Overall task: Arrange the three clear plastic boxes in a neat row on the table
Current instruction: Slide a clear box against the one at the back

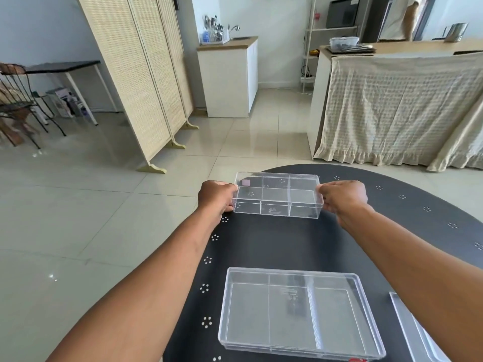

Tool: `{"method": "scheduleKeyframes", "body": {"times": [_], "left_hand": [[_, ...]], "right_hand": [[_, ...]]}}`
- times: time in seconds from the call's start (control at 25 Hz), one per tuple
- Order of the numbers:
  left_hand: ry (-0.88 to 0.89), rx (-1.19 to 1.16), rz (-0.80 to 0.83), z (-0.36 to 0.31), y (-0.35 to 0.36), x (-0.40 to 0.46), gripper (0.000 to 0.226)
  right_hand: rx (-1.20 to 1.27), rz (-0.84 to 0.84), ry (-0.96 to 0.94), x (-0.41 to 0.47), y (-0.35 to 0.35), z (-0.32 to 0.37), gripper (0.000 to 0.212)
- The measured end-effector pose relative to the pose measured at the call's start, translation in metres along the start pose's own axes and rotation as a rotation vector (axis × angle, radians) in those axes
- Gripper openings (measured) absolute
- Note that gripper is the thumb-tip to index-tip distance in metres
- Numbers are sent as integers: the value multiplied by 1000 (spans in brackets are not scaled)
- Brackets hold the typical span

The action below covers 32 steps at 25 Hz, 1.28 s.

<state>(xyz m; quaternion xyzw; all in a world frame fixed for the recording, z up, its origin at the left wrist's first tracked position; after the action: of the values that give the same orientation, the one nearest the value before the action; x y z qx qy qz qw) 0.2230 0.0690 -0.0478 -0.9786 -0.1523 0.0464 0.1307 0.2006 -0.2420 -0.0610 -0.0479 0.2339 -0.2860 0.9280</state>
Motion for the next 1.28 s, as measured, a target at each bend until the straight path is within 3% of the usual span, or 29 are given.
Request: {"method": "scheduleKeyframes", "body": {"times": [0.12,0.32,0.48,0.76,1.04,1.28], "left_hand": [[-5,0,10,7,2,-1,16],[92,55,21,-9,-15,-18,33],[134,125,49,-9,-46,-77,21],[72,67,116,23,-93,-183,13],[73,110,171,34,-100,-234,29],[73,104,87,40,-91,-248,17]], "right_hand": [[-37,-16,-29,-7,0,1,11],[-224,1,-136,-35,-12,16,36],[-327,34,-244,-84,-51,10,26],[-247,82,-274,-157,-108,-41,21],[-425,87,-266,-198,-112,-79,34],[-343,59,-140,-194,-103,-109,18]]}}
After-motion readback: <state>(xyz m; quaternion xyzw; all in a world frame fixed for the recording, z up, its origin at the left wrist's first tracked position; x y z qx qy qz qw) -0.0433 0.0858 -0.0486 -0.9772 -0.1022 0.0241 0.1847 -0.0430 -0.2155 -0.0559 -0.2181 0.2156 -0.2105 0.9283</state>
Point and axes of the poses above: each hand's wrist, its own x-axis towards the middle knuckle, its own y-axis out of the palm, z = x × y, the point moved 5 cm from there along x, towards the middle knuckle, and after that the axes turned 9 degrees about y, right-handed, at the moved point
